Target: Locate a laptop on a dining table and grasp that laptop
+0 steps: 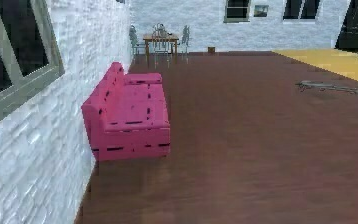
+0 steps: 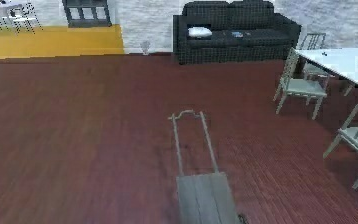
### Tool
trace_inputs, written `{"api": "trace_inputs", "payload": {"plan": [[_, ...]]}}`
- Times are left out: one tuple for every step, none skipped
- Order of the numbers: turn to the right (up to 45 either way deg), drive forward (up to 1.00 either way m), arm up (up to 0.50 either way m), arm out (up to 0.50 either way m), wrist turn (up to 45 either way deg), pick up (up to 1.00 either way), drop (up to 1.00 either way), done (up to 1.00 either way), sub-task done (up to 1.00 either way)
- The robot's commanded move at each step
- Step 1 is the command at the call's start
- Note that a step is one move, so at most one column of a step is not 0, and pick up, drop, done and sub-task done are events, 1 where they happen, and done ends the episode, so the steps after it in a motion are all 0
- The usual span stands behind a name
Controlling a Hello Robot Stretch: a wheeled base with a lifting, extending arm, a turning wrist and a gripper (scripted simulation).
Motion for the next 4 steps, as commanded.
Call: {"api": "trace_inputs", "payload": {"plan": [[15.0,0.0,0.0,0.0,0.0,0.0,0.0,0.0,0.0],[0.0,1.0,0.0,0.0,0.0,0.0,0.0,0.0,0.0],[0.0,0.3,0.0,0.0,0.0,0.0,0.0,0.0,0.0],[-6.0,0.0,0.0,0.0,0.0,0.0,0.0,0.0,0.0]]}}
